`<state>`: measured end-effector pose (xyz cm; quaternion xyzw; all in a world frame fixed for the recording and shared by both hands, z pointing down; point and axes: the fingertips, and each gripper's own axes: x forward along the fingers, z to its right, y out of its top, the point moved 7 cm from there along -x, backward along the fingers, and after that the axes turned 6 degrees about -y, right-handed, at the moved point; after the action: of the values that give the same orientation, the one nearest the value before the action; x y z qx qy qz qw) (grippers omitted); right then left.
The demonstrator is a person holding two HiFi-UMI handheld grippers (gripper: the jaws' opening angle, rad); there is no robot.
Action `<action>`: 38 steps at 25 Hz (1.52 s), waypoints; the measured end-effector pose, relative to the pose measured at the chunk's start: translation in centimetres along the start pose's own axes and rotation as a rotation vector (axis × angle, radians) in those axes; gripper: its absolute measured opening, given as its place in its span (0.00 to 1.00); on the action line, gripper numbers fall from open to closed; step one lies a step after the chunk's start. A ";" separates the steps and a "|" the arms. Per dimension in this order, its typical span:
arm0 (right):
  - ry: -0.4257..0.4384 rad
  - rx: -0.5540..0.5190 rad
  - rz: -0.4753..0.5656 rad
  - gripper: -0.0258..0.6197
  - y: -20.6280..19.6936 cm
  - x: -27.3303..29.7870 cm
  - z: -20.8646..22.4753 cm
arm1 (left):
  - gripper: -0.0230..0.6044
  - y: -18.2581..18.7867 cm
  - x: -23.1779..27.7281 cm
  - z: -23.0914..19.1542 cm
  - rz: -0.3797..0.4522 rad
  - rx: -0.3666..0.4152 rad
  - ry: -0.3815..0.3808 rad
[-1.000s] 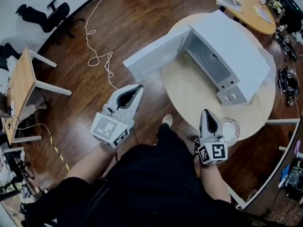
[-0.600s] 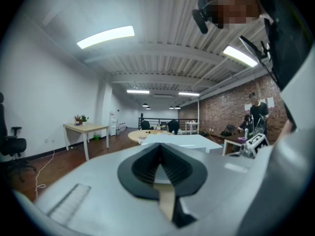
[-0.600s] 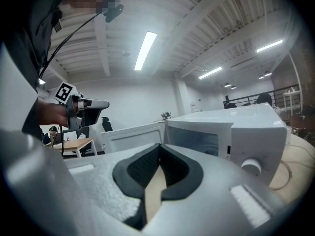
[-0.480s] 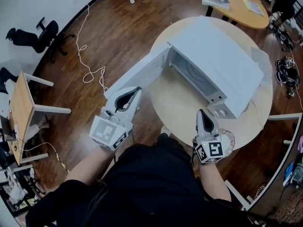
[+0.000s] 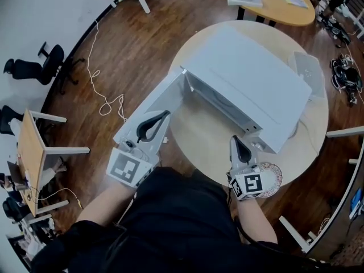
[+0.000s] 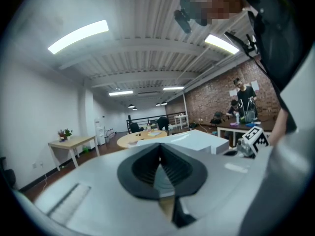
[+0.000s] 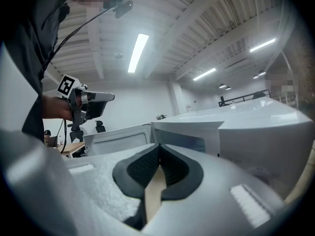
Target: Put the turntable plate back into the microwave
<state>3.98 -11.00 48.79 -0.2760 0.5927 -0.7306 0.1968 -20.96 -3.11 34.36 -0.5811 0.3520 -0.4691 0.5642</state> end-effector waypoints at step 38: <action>-0.583 -0.023 0.085 0.04 5.5 -4.6 -7.0 | 0.09 1.1 11.4 -5.3 0.066 -0.055 -0.665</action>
<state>2.85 -4.04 41.61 -0.4516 0.5304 -0.6047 0.3860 -22.25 -15.63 34.54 -0.7055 0.1797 -0.2258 0.6472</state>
